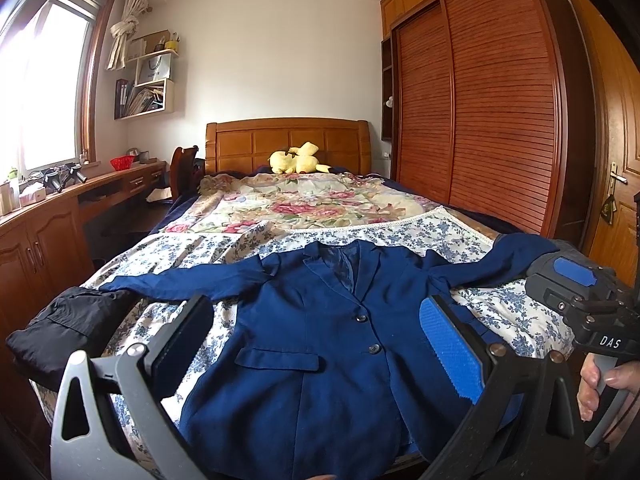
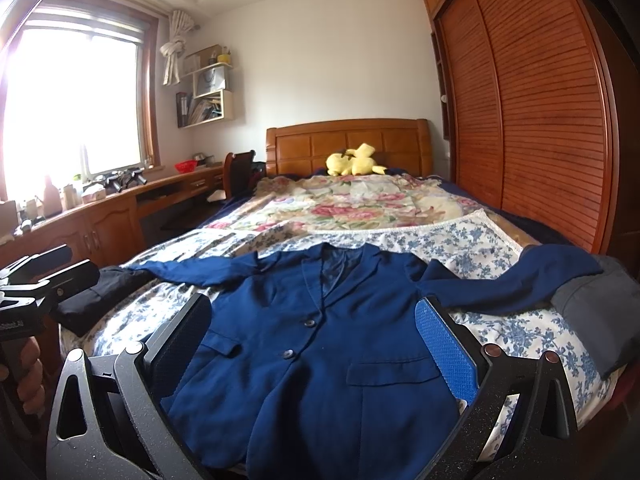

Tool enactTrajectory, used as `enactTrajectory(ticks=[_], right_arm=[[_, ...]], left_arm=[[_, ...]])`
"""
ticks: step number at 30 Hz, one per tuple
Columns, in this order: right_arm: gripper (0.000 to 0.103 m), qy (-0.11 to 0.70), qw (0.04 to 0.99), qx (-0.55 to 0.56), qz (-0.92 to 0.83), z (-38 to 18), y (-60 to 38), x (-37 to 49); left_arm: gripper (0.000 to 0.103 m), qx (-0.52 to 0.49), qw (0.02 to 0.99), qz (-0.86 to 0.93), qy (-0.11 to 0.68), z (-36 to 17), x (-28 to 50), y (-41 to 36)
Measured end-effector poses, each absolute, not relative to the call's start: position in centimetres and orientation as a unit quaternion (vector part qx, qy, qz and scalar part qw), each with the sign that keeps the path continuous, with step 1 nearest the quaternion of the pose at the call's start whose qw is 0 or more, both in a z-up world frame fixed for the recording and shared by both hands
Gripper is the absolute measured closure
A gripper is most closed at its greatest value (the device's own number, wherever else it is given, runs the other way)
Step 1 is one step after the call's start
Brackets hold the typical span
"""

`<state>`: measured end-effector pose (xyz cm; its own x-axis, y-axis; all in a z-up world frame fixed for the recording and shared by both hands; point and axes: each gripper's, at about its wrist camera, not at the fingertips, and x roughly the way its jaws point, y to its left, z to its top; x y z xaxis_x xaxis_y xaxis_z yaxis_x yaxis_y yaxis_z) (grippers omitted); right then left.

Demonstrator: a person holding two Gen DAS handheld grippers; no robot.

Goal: Fold large clothes

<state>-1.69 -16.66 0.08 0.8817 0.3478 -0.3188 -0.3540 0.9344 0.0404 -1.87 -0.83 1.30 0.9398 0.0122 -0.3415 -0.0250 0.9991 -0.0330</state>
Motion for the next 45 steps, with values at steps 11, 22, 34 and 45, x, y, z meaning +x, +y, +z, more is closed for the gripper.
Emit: enactTrajectory(ticks=[11,22,34,45], right_arm=[[0.000,0.180,0.968,-0.011,0.177,-1.1,-16.8,-1.3],[0.000,0.202,0.965,-0.015,0.166,-4.3,-17.6,1.3],[0.000,0.229,0.963,-0.036,0.135,-7.8,-20.7,7.5],[0.000,0.245,0.965,-0.044,0.082,-9.2,-25.4,13.3]], left_arm=[[0.000,-0.008,0.976,0.013,0.217,-2.3,0.9,-1.4],[0.000,-0.008,0.968,-0.014,0.249,-5.7,4.6,-2.1],[0.000,-0.006,0.960,-0.056,0.273,-9.0,12.3,-3.0],[0.000,0.000,0.959,-0.078,0.272,-9.9,18.7,-4.0]])
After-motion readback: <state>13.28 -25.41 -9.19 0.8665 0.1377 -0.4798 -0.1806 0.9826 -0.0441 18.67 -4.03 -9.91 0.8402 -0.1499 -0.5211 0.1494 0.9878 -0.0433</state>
